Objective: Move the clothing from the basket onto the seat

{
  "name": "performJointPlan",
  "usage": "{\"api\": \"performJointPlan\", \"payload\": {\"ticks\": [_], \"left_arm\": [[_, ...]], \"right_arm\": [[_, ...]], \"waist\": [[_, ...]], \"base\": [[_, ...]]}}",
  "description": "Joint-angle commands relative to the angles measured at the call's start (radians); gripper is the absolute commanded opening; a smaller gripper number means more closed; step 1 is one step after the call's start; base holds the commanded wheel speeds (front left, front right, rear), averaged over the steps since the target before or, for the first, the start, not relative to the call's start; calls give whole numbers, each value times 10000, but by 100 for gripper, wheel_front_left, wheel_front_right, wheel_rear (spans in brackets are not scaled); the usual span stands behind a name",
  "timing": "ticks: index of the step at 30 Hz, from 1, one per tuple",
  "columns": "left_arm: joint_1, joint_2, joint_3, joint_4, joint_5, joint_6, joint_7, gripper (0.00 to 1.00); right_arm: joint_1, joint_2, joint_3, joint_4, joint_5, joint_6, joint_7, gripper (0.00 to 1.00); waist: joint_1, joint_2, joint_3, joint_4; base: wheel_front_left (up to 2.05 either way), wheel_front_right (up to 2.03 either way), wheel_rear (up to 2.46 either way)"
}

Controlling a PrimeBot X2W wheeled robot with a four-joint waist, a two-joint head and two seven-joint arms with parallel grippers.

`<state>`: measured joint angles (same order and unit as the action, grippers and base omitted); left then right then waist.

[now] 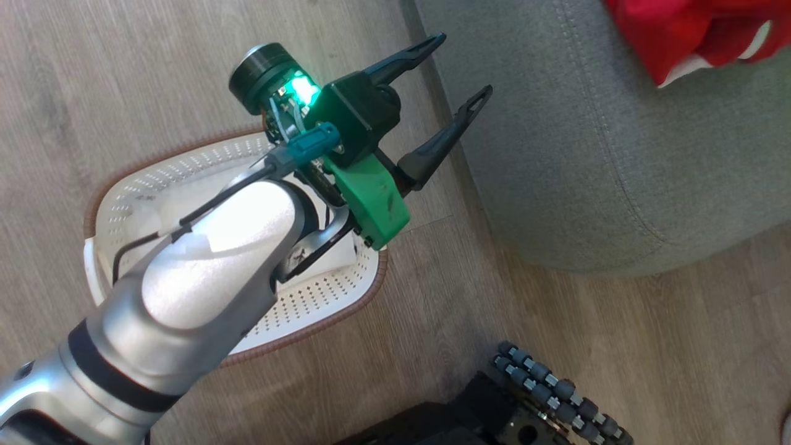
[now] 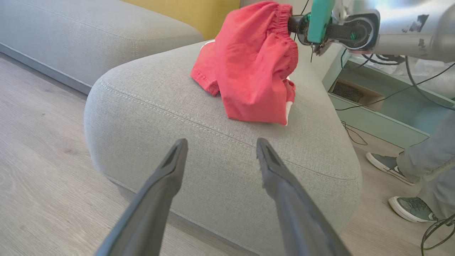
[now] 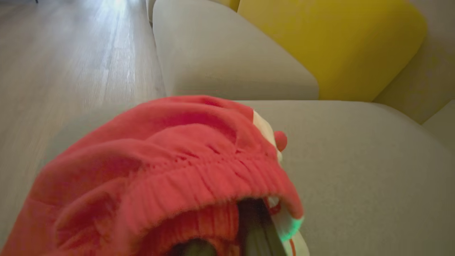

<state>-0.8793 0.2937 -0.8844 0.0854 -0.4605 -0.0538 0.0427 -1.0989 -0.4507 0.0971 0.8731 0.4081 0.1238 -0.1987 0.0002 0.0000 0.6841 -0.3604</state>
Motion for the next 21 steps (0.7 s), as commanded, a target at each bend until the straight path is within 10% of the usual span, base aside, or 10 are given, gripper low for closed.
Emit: {"api": "performJointPlan", "payload": {"ticks": [1,12,13,14,15,16,21], "left_arm": [[-320,-36,235,-307,99,-63,-28,100],[-211,-91,190,-51,-43,-24,-250,100],[-193,-94,186,-29,-57,-17,-271,100],[-171,-98,181,-3,-73,-12,-294,100],[-171,-98,181,-3,-73,-12,-294,100],[-147,-106,174,24,-92,-7,-318,100],[99,-86,206,211,-241,56,-522,100]], "right_arm": [[-161,-359,73,54,201,69,201,0],[-457,-641,1606,1338,944,69,1589,0],[-460,-655,1700,1373,1035,69,1616,9],[-460,-667,1766,1397,1159,69,1633,43],[-460,-667,1766,1397,1159,69,1633,43],[-454,-698,1841,1388,1261,69,1592,99],[-100,-743,2466,1390,1829,69,1999,100]], "waist": [[-2,0,-5,33],[-2,0,-399,87],[-2,0,-460,83],[-2,0,-532,81],[-2,0,-532,81],[-2,0,-612,79],[-2,0,-1204,-22]], "base": [[0,0,0],[0,0,0],[0,0,0],[0,0,0],[0,0,0],[0,0,0],[0,0,0]]}}
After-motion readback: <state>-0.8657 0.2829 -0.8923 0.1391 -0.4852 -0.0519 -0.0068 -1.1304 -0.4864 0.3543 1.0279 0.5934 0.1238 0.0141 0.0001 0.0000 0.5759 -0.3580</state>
